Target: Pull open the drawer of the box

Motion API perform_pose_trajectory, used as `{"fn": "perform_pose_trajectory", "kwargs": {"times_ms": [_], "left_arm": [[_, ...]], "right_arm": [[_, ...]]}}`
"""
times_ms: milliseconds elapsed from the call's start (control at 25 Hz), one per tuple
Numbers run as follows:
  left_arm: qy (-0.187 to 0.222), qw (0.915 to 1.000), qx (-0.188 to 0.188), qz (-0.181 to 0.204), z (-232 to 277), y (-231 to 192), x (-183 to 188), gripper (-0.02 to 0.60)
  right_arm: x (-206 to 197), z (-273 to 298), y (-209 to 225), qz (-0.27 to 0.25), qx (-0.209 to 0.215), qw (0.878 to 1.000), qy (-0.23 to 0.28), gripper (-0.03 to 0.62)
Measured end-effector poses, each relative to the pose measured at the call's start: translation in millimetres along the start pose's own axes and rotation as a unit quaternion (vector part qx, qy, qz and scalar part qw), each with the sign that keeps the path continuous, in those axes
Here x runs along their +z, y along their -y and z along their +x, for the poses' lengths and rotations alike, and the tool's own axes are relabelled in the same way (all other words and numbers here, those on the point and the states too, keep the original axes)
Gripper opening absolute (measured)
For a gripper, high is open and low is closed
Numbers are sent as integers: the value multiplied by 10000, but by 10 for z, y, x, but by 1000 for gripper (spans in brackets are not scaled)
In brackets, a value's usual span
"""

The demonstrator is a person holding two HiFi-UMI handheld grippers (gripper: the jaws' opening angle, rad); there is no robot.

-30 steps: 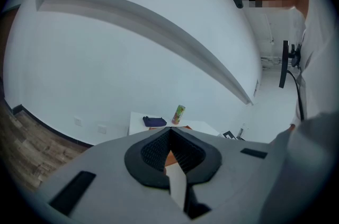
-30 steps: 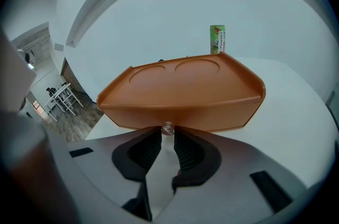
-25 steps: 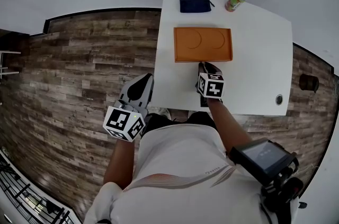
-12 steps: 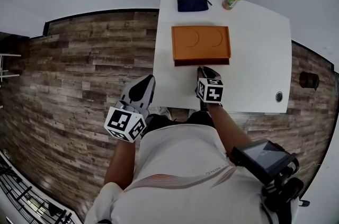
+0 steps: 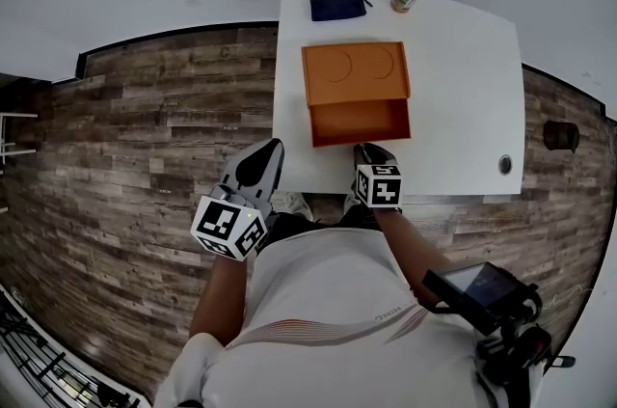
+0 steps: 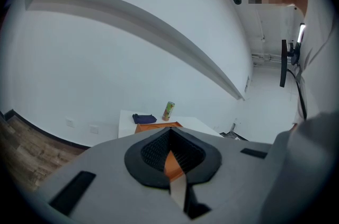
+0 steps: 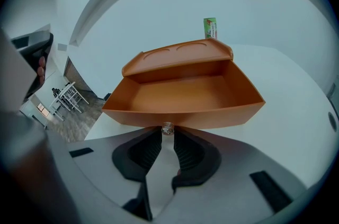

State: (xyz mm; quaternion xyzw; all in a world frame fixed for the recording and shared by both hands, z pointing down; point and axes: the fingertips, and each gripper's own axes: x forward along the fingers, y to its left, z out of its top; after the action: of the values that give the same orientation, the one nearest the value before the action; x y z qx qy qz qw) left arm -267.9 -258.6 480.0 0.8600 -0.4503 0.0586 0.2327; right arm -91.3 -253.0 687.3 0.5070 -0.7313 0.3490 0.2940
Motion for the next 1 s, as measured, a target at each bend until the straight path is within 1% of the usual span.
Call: {"fn": "perform_pose_trajectory", "kwargs": {"times_ms": [240, 560, 840, 1000], "left_arm": [[-12, 10000, -61, 34, -84, 92, -16, 11], [-31, 9999, -97, 28, -62, 150, -71, 11], [-11, 9999, -103, 20, -41, 184, -89, 11], [27, 9999, -149, 20, -44, 217, -55, 11]], "right_arm": [[-159, -131, -68, -30, 4, 10000, 6, 77], [-202, -130, -8, -105, -51, 9999, 34, 77], [-230, -134, 6, 8, 31, 10000, 74, 80], [-208, -316, 72, 130, 1, 9997, 184, 84]]}}
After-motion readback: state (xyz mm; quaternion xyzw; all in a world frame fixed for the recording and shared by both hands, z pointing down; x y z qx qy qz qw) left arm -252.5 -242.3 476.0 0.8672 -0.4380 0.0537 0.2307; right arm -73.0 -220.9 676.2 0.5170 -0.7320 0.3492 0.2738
